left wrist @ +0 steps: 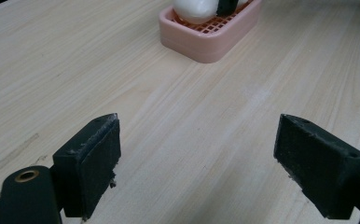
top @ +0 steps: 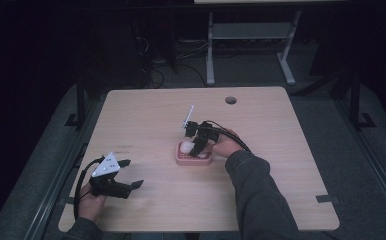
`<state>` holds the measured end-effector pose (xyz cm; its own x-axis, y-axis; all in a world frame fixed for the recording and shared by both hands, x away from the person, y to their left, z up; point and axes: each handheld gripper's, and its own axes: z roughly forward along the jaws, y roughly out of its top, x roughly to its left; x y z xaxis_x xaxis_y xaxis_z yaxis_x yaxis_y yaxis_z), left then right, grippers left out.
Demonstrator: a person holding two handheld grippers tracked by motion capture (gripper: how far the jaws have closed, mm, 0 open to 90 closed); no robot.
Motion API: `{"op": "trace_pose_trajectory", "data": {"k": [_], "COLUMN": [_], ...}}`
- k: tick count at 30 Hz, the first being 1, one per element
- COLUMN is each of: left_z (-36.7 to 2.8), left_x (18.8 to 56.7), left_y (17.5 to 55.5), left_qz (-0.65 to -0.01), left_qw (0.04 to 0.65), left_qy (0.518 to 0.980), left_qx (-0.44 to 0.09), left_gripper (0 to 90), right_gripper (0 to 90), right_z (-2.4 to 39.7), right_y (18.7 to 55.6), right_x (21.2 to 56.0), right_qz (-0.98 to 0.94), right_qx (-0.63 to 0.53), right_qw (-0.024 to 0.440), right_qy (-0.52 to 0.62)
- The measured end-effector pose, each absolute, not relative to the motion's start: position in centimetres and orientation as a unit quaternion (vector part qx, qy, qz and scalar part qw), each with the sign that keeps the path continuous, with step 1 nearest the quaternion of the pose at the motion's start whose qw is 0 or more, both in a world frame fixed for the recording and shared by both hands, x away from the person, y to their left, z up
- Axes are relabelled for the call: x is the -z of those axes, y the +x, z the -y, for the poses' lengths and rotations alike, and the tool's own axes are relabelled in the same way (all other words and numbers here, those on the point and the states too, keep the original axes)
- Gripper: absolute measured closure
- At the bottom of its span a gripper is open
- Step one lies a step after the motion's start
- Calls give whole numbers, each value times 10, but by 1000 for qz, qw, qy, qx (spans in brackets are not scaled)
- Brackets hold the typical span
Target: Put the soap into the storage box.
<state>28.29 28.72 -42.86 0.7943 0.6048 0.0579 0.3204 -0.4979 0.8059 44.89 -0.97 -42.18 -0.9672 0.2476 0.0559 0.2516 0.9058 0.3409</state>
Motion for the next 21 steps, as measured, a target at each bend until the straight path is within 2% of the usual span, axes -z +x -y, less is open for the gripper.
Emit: {"op": "trace_pose_trajectory", "data": {"k": [21], "left_z": [-287], "left_x": [429], "left_y": [283], "left_qz": [-272], "left_qw": [420], "left_qy": [849], "left_qx": [-169], "left_gripper": [141], "right_gripper": [467], "right_z": [5], "right_y": [446], "right_x": [423], "right_qz": [977], "right_qx": [174], "right_qw": [-1], "right_qy": [-123]}}
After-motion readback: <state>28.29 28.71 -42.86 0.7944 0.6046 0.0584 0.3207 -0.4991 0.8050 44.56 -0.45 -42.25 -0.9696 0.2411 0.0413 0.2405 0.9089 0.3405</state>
